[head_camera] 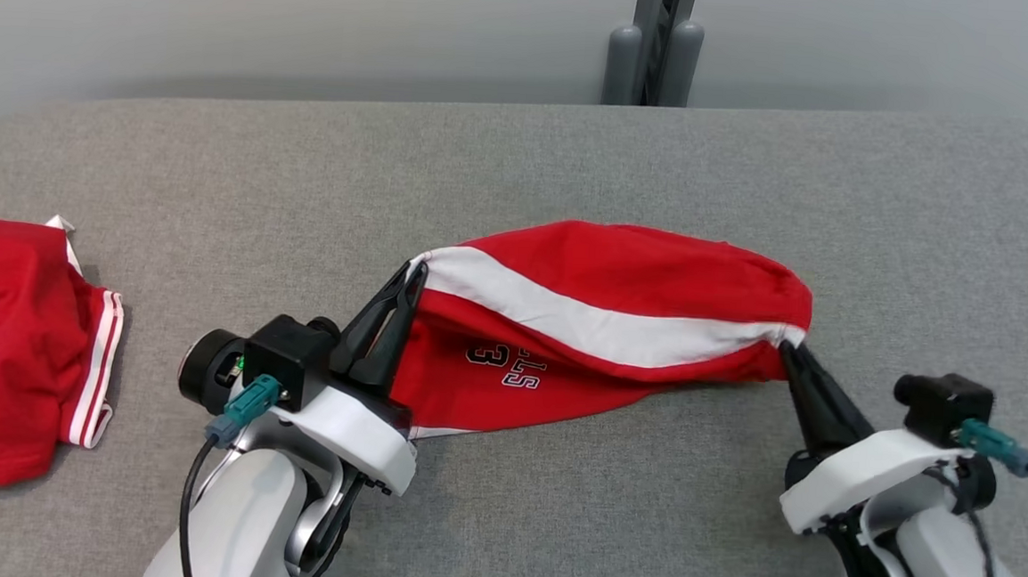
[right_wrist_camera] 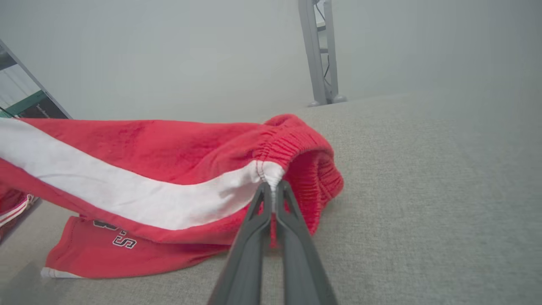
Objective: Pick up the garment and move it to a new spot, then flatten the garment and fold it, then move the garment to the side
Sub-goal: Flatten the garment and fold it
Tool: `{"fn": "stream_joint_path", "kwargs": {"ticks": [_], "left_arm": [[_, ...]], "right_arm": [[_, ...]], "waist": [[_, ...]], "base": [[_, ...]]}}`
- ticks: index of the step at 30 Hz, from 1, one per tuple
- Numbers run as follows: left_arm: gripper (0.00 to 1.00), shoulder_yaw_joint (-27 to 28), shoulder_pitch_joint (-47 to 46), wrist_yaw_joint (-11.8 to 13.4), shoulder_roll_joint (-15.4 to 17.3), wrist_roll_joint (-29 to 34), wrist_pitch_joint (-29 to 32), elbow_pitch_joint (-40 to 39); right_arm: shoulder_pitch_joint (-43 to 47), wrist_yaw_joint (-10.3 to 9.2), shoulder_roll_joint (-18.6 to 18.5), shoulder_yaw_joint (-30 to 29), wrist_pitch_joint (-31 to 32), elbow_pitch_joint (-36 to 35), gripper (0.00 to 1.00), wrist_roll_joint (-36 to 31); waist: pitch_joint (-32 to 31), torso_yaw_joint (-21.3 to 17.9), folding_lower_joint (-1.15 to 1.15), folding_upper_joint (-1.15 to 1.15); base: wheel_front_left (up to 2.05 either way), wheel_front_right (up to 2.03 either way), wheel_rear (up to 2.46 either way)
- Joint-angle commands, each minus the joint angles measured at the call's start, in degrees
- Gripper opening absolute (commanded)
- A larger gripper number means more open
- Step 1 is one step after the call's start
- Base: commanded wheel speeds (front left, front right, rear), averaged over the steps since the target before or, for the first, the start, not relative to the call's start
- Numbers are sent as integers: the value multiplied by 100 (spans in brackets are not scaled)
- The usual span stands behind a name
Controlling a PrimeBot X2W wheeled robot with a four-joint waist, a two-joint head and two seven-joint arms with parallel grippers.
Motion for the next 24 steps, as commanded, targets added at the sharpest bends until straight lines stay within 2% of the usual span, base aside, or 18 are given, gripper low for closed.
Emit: {"fn": "stream_joint_path", "kwargs": {"ticks": [1, 5, 13, 19, 24], "left_arm": [[0, 42, 52, 30, 34, -40, -32, -7], [0, 145, 105, 62, 79, -144, -39, -52], [0, 393, -70, 111, 248, -358, 70, -318], [0, 613, -295, 83, 393, -574, 268, -593], [0, 817, -471, 25, 409, -885, 507, -817]], "right_arm": [[-51, 1, -121, -11, -68, -144, 0, 133], [-175, 1, -413, 80, -121, -689, 0, 346], [-577, 1, -767, -83, 232, -1733, 0, 1590], [-1012, 1, -770, -437, 439, -1933, 0, 2159], [-1284, 1, -717, -563, 597, -1874, 0, 2126]], "waist": [[-70, -17, 0, 0], [-255, -60, 0, 0], [-653, -143, 0, 0], [-933, -175, 0, 0], [-1047, -211, 0, 0]], "base": [[0, 0, 0], [0, 0, 0], [0, 0, 0], [0, 0, 0], [0, 0, 0]]}}
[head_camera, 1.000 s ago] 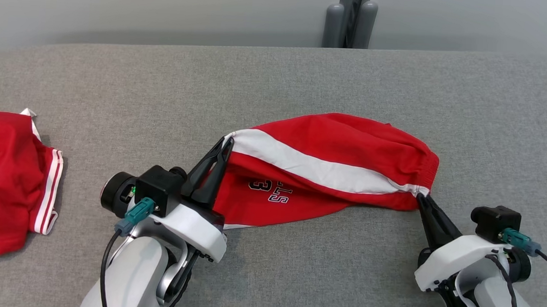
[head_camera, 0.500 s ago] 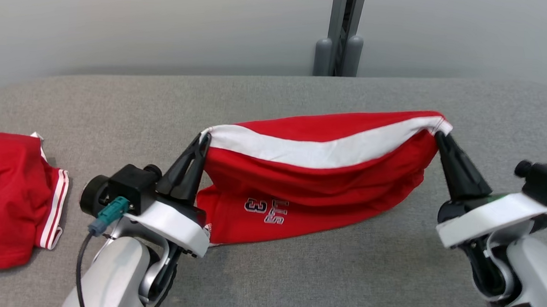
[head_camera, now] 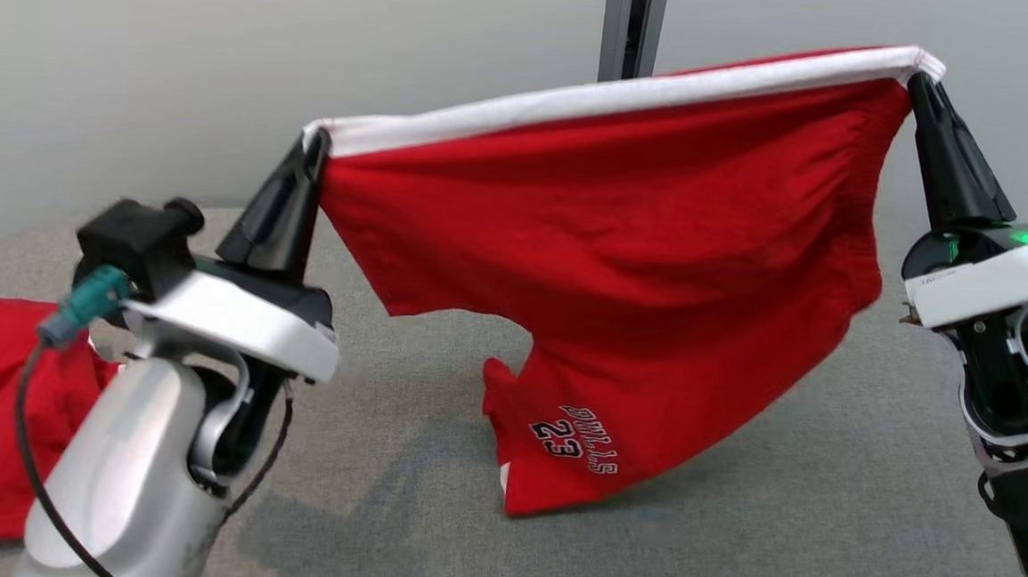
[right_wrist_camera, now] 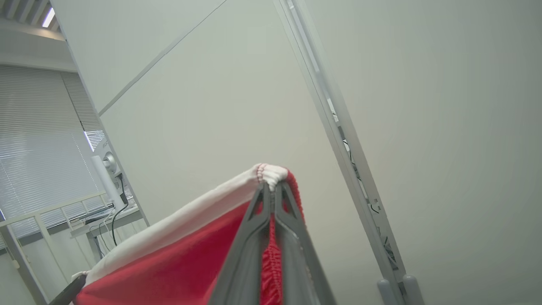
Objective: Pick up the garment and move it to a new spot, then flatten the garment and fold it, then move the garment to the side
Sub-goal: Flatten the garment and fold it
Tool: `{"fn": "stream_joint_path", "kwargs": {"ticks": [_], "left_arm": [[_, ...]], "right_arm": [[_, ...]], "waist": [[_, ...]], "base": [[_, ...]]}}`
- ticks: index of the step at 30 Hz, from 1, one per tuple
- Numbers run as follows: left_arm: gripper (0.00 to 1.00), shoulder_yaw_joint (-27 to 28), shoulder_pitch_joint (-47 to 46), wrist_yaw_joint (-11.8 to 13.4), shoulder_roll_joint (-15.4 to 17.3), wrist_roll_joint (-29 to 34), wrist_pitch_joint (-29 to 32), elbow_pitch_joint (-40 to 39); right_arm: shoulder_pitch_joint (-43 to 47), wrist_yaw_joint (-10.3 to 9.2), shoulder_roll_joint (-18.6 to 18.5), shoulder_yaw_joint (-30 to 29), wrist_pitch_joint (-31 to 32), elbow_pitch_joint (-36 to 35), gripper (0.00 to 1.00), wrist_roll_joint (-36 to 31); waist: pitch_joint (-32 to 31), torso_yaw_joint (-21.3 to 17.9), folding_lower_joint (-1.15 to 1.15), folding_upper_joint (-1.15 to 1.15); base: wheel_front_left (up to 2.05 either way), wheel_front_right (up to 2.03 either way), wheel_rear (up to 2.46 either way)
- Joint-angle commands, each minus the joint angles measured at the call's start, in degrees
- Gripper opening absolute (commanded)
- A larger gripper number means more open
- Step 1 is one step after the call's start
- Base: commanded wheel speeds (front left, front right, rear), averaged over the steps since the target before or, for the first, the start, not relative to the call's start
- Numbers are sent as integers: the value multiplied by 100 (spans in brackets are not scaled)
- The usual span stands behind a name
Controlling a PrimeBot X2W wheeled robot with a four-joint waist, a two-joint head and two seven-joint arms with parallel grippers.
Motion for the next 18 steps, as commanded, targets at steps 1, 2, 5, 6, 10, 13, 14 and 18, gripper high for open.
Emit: {"fn": "stream_joint_path", "kwargs": {"ticks": [1, 2, 5, 6, 10, 13, 14, 18], "left_arm": [[0, 50, -69, -37, 38, -41, 24, -18], [0, 98, -110, -43, 41, -134, 90, -78], [0, 197, -243, -45, 93, -296, 296, -205], [0, 216, -272, -51, 103, -349, 359, -241], [0, 252, -332, -21, 144, -461, 530, -355], [0, 291, -383, 21, 165, -516, 627, -409], [0, 302, -426, 39, 163, -538, 657, -423], [0, 419, -732, 72, 247, -615, 825, -373]], "right_arm": [[-44, 1, 11, -2, 28, 33, 0, -50], [-118, 1, -45, 34, 60, 47, 0, -239], [-225, 1, 9, 173, 145, 52, 0, -594], [-248, 1, 61, 177, 163, 42, 0, -626], [-298, 1, 156, 158, 271, -3, 0, -763], [-373, 1, 196, 97, 332, 37, 0, -903], [-410, 1, 206, 89, 355, 50, 0, -955], [-760, 1, 338, -32, 456, 182, 0, -1163]], "waist": [[-28, -23, 0, 0], [-39, -33, 0, 0], [-68, -54, 0, 0], [-76, -61, 0, 0], [-86, -87, 0, 0], [-47, -112, 0, 0], [-20, -119, 0, 0], [236, -161, 0, 0]], "base": [[0, 0, 0], [0, 0, 0], [0, 0, 0], [0, 0, 0], [0, 0, 0], [0, 0, 0], [0, 0, 0], [0, 0, 0]]}}
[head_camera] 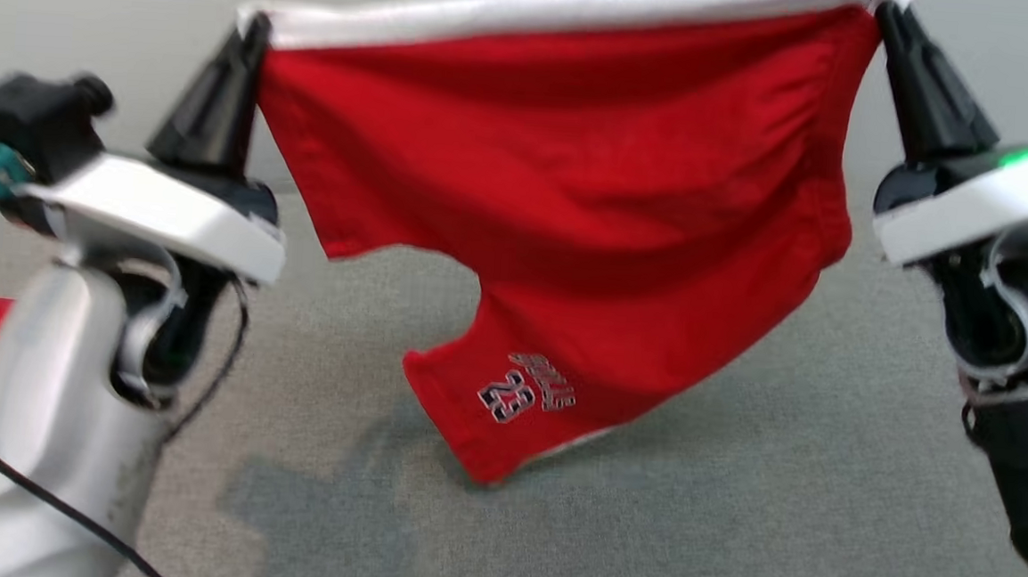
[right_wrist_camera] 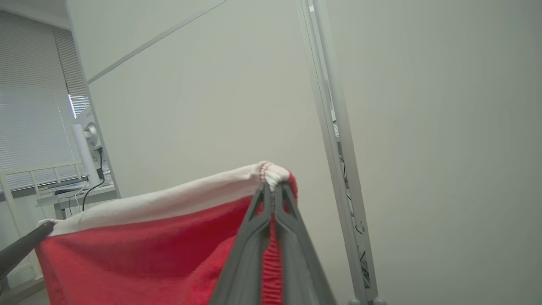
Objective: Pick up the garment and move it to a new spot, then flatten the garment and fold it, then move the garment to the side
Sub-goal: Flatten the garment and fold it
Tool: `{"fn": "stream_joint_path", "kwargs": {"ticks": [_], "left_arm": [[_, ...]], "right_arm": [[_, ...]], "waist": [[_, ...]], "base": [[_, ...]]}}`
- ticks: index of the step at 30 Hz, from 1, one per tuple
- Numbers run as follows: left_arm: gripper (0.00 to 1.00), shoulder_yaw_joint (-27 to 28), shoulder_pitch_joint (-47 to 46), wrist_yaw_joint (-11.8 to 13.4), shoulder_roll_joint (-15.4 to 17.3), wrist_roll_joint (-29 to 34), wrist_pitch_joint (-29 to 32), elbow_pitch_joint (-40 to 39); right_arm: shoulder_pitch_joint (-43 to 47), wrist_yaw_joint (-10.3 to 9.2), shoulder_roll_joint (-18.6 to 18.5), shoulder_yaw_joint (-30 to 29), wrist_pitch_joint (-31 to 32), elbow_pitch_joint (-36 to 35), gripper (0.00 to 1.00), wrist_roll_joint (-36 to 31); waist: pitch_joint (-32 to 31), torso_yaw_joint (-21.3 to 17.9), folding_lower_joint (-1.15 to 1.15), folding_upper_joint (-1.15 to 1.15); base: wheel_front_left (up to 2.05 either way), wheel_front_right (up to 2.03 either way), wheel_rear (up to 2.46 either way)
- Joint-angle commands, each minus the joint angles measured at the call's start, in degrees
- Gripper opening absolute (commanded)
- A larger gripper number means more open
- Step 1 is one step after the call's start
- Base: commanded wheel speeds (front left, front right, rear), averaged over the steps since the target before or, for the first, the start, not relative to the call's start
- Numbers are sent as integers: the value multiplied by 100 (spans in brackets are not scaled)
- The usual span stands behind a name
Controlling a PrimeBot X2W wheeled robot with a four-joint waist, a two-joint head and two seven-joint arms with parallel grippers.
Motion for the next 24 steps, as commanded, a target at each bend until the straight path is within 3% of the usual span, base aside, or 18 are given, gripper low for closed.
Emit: {"fn": "stream_joint_path", "kwargs": {"ticks": [1, 11, 19, 21, 24], "left_arm": [[0, 101, -353, 49, 142, 56, 57, 14], [0, 294, -3143, -56, 113, 11, 323, 780], [0, 350, -5073, -209, -238, 222, -762, 2262], [0, 338, -5443, -307, -414, 235, -1208, 2749], [0, 338, -5425, -419, -567, 142, -1418, 3069]], "right_arm": [[-342, 1, 36, -62, 58, 57, 0, -152], [-2989, 1, 618, -253, -171, 1052, 0, -633], [-4695, 1, 924, -639, -1236, 2579, 0, -999], [-4931, 0, 1008, -826, -1371, 3021, 0, -1011], [-4790, 1, 1068, -857, -1405, 3290, 0, -983]], "waist": [[302, -46, 0, 0], [2340, -224, 0, 0], [3188, -217, 0, 0], [3427, -141, 0, 0], [3422, -78, 0, 0]], "base": [[0, 0, 0], [0, 0, 0], [0, 0, 0], [0, 0, 0], [0, 0, 0]]}}
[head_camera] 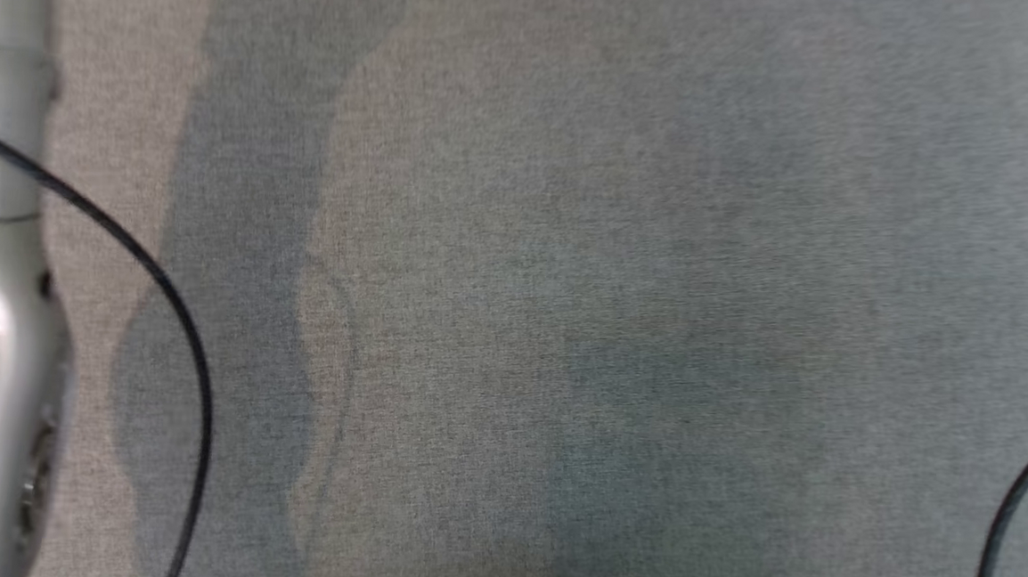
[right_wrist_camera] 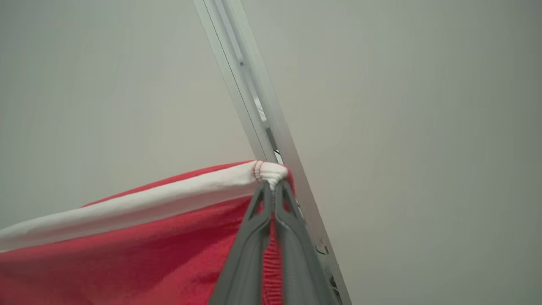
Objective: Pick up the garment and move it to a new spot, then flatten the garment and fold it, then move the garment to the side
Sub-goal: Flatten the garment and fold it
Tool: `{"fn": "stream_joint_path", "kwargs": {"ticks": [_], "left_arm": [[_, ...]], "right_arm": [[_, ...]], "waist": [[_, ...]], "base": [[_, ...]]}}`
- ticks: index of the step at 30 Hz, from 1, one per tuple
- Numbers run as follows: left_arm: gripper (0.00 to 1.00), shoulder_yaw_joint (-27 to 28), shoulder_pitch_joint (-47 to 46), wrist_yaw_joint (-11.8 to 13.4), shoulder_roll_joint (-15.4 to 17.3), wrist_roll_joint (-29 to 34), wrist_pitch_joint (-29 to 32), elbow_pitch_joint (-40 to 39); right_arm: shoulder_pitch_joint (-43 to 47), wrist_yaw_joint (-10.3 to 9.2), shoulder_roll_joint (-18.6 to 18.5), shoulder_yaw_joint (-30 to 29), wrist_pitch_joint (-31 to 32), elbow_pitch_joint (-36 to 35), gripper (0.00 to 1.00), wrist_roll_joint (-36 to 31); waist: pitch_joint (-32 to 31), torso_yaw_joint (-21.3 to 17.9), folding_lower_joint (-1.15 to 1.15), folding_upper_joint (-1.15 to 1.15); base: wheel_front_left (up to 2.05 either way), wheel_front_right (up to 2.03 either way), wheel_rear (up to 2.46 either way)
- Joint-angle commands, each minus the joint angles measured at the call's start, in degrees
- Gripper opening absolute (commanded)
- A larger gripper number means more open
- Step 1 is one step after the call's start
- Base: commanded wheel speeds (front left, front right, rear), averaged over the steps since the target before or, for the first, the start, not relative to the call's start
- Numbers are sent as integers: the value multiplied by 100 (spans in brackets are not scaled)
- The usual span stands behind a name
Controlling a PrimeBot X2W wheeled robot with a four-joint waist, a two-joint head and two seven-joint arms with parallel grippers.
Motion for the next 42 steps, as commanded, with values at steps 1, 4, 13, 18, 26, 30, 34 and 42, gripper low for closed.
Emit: {"fn": "stream_joint_path", "kwargs": {"ticks": [1, 4, 13, 18, 26, 30, 34, 42], "left_arm": [[0, 28, 35, -47, 30, -32, -63, 87], [0, 48, 77, -136, -88, -68, -149, 346], [0, 163, 1021, -239, -331, 207, -187, 302], [0, -94, 1729, -241, -364, 416, -187, 125], [0, -735, 2982, -238, -63, 608, -188, -202], [0, -905, 3600, -239, 239, 582, -188, -370], [0, -1159, 4244, -238, 489, 687, -188, -522], [0, -2161, 5074, -239, 835, 1019, -189, -506]], "right_arm": [[164, -1, 28, -30, -56, 93, 0, 79], [311, -1, 85, -127, -58, 139, 0, 64], [1478, -1, 172, -211, -55, 161, 0, 371], [2103, -1, 47, 8, -55, 58, 0, 634], [3139, -1, -243, 924, -54, -11, 0, 1103], [3532, -1, -436, 1561, -44, 27, 0, 1242], [3884, -1, -600, 2034, -44, 55, 0, 1463], [4358, -1, -1023, 3171, 97, 232, 0, 1471]], "waist": [[95, 56, -1, 0], [298, 73, -1, 0], [459, 276, -1, 0], [197, 351, -1, 0], [-488, 286, -1, 0], [-809, 259, -1, 0], [-1112, 261, -1, 0], [-1709, 351, -1, 0]], "base": [[0, 0, 0], [0, 0, 0], [0, 0, 0], [0, 0, 0], [0, 0, 0], [0, 0, 0], [0, 0, 0], [0, 0, 0]]}}
